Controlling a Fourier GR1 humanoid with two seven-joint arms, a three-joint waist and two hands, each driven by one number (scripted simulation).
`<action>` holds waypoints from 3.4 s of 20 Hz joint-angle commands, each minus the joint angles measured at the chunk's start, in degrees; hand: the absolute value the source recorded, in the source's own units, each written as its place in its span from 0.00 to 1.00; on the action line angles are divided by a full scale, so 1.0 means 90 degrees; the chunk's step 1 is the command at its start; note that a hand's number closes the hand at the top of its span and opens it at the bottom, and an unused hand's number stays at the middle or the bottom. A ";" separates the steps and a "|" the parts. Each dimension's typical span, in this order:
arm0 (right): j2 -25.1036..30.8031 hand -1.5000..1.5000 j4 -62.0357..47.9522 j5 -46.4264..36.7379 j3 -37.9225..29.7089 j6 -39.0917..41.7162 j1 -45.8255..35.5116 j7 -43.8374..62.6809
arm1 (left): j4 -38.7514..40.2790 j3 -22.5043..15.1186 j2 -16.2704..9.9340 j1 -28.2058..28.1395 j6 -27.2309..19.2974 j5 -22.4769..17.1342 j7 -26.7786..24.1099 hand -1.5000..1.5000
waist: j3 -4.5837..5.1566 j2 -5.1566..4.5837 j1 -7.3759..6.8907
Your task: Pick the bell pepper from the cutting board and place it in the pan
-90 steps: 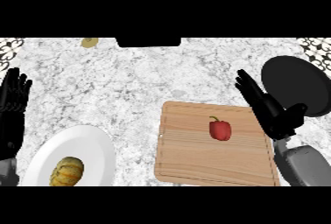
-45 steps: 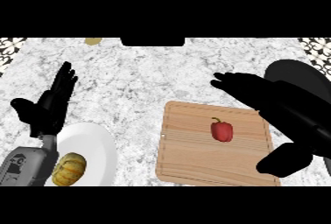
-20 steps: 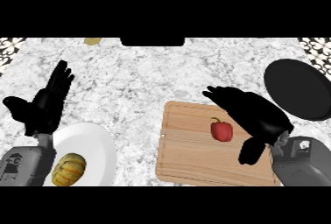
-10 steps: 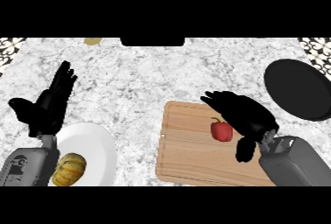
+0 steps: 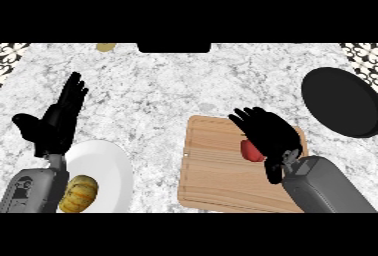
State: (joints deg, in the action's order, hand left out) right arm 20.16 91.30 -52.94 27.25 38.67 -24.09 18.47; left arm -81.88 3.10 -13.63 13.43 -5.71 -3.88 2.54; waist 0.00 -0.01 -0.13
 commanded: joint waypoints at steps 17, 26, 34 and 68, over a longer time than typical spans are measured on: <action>-0.1084 0.00 -0.1805 -0.1447 -0.0287 0.0031 -0.0476 -0.0475 | 0.0389 0.0288 0.0267 0.0208 0.0178 0.0235 -0.0219 0.50 | 0.0001 -0.0005 0.0003; -0.0467 1.00 -0.2663 -0.1810 -0.0011 -0.0844 -0.0285 -0.2234 | -0.0390 -0.0005 0.0524 0.0137 -0.0073 0.0472 0.0401 0.50 | -0.0002 -0.0004 -0.0021; -0.0454 1.00 -0.1699 -0.1974 -0.0329 -0.0723 0.0373 -0.2427 | -0.0326 0.0289 0.0342 -0.0130 0.0224 0.0381 0.0219 0.50 | 0.0000 0.0006 0.0013; 0.0313 1.00 0.0113 0.2839 -0.5510 -0.2399 0.1156 -0.2775 | -0.0416 0.0185 0.0536 -0.0114 0.0172 0.0445 0.0286 0.50 | -0.0006 -0.0023 -0.0077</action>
State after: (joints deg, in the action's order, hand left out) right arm 19.08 104.93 -27.60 -17.97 18.84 -7.28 -2.03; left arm -84.78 5.97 -10.67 13.46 -3.22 -0.47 5.37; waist -0.02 -0.16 -0.42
